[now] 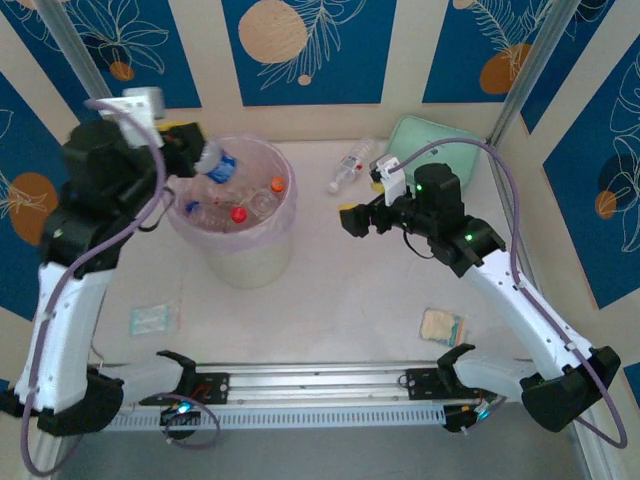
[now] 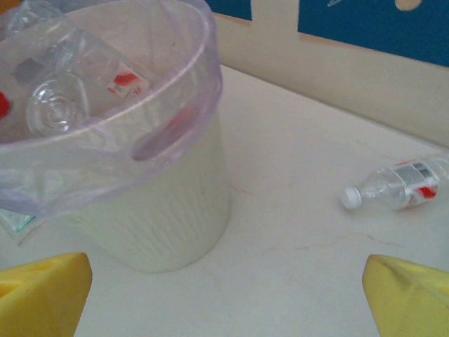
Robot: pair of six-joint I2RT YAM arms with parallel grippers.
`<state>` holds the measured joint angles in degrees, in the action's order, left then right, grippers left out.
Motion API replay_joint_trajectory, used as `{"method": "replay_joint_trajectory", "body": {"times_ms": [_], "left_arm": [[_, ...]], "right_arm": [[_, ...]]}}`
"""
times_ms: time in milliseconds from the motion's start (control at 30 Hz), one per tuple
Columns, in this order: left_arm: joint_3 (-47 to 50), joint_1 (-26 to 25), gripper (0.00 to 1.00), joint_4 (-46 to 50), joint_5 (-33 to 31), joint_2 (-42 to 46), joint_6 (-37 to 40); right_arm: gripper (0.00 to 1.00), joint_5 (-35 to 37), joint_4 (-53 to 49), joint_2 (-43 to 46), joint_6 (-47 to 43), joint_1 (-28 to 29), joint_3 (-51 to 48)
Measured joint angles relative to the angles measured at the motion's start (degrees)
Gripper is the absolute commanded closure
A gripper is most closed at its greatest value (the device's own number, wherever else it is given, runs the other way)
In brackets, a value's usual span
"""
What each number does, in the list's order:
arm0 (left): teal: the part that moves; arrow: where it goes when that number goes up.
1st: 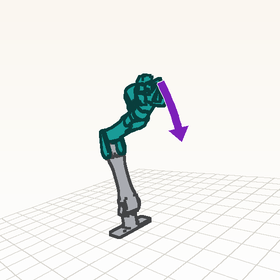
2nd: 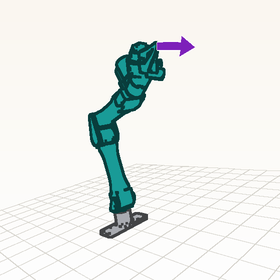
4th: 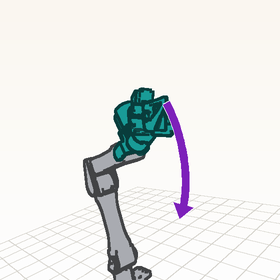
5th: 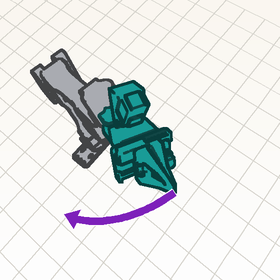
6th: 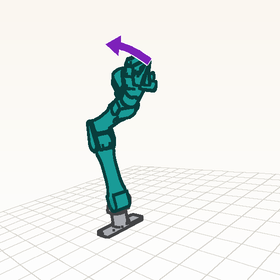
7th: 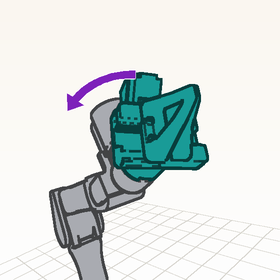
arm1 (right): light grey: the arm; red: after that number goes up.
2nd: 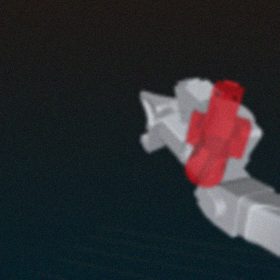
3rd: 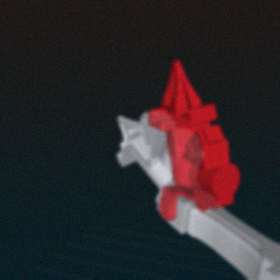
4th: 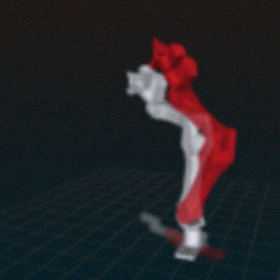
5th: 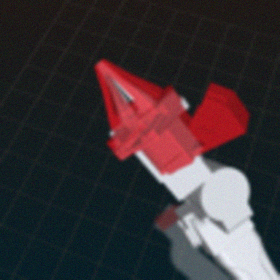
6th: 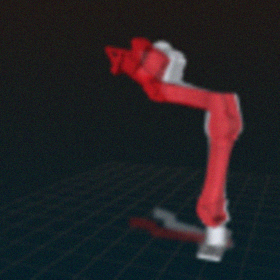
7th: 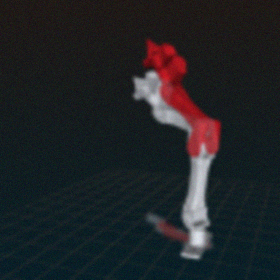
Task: Put the plastic bottles in the bin
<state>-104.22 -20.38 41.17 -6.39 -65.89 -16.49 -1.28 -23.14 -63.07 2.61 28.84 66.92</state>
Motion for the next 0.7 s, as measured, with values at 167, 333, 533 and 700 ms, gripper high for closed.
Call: {"method": "replay_joint_trajectory", "body": {"times_ms": [167,333,533,700], "left_arm": [[-1.3,1.6,1.0,3.1,-5.6,0.3,3.7],[2.1,1.7,1.0,5.4,-6.3,-4.6,5.3],[9.3,1.7,1.0,7.4,-4.6,-8.3,5.9],[16.1,1.7,1.0,3.5,-3.4,-6.1,5.9]], "right_arm": [[0.01,-0.2,-0.8,0.2,0.5,-1.5,-1.3],[0.01,-0.2,-1.3,0.2,0.5,-2.5,-1.4],[0.01,-0.2,-2.2,0.3,0.4,-4.2,-1.5],[0.01,-0.2,-2.2,0.0,0.5,-4.9,-2.1]]}}
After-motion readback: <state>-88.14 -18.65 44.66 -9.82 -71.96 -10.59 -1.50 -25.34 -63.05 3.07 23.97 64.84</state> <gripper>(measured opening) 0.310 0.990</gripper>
